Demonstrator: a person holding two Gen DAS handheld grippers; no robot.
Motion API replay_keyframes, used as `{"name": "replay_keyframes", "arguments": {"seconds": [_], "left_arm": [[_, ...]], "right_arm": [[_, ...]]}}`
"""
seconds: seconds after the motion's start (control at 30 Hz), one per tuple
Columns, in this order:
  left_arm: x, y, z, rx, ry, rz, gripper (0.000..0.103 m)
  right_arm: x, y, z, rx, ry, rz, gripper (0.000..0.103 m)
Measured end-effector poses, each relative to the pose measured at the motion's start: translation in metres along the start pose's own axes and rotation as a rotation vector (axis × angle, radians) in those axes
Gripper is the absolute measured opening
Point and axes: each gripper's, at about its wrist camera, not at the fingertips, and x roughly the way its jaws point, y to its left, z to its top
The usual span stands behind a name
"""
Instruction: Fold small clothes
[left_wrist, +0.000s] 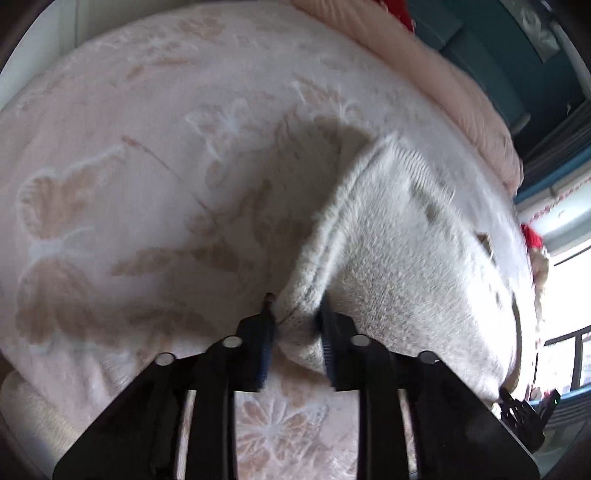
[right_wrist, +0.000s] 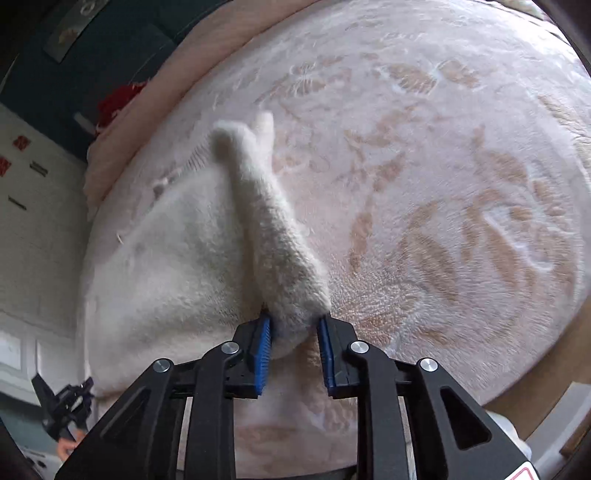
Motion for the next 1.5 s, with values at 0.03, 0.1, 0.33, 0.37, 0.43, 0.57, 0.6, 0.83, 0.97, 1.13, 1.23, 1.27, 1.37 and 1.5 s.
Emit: {"name": "replay_keyframes", "arguments": {"seconds": [0.03, 0.1, 0.33, 0.37, 0.43, 0.57, 0.6, 0.83, 0.97, 1.13, 1.23, 1.27, 1.37, 1.5], "left_arm": [[-0.010, -0.002, 0.002, 0.004, -0.019, 0.016, 0.026], [-0.039, -0.023, 0.006, 0.081, -0.106, 0.054, 0.029], [-0.023, -0.143, 0.001, 0.440, -0.178, 0.044, 0.060], [-0.009, -0.150, -0.003, 0.462, -0.149, 0.050, 0.060], [0.031, -0.156, -0.012, 0.474, -0.048, 0.079, 0.059], [0.058, -0.132, -0.022, 0.388, 0.034, 0.085, 0.060], [0.054, -0.131, -0.024, 0.402, 0.023, 0.081, 0.060], [0.055, -0.136, -0.032, 0.488, 0.022, 0.138, 0.064], [0.060, -0.139, -0.028, 0.478, 0.029, 0.135, 0.065], [0.046, -0.141, -0.017, 0.443, 0.009, 0.090, 0.065], [0.032, -0.141, 0.020, 0.366, -0.047, 0.022, 0.080], [0.034, -0.141, 0.031, 0.345, -0.055, 0.017, 0.086], [0.066, -0.128, 0.081, 0.241, -0.006, 0.019, 0.091], [0.106, -0.113, 0.109, 0.158, 0.057, 0.060, 0.049]], "right_arm": [[-0.009, 0.007, 0.001, -0.009, -0.023, -0.019, 0.021], [-0.031, 0.032, 0.001, -0.090, -0.101, -0.100, 0.022], [0.006, 0.173, 0.002, -0.441, -0.101, 0.013, 0.014], [0.027, 0.188, -0.003, -0.479, -0.063, 0.022, 0.011], [0.058, 0.198, -0.008, -0.515, -0.033, -0.047, 0.006], [0.074, 0.136, 0.012, -0.265, 0.009, -0.009, 0.000], [0.065, 0.125, 0.020, -0.198, 0.009, 0.004, 0.000], [0.053, 0.140, 0.085, -0.261, -0.124, -0.125, 0.023], [0.077, 0.132, 0.127, -0.317, -0.142, -0.197, 0.049], [0.095, 0.134, 0.147, -0.336, -0.100, -0.185, 0.052], [0.100, 0.132, 0.145, -0.333, -0.091, -0.165, 0.060], [0.104, 0.130, 0.145, -0.334, -0.081, -0.159, 0.061], [0.117, 0.126, 0.147, -0.312, -0.045, -0.137, 0.063], [0.122, 0.131, 0.146, -0.319, -0.012, -0.074, 0.007]]}}
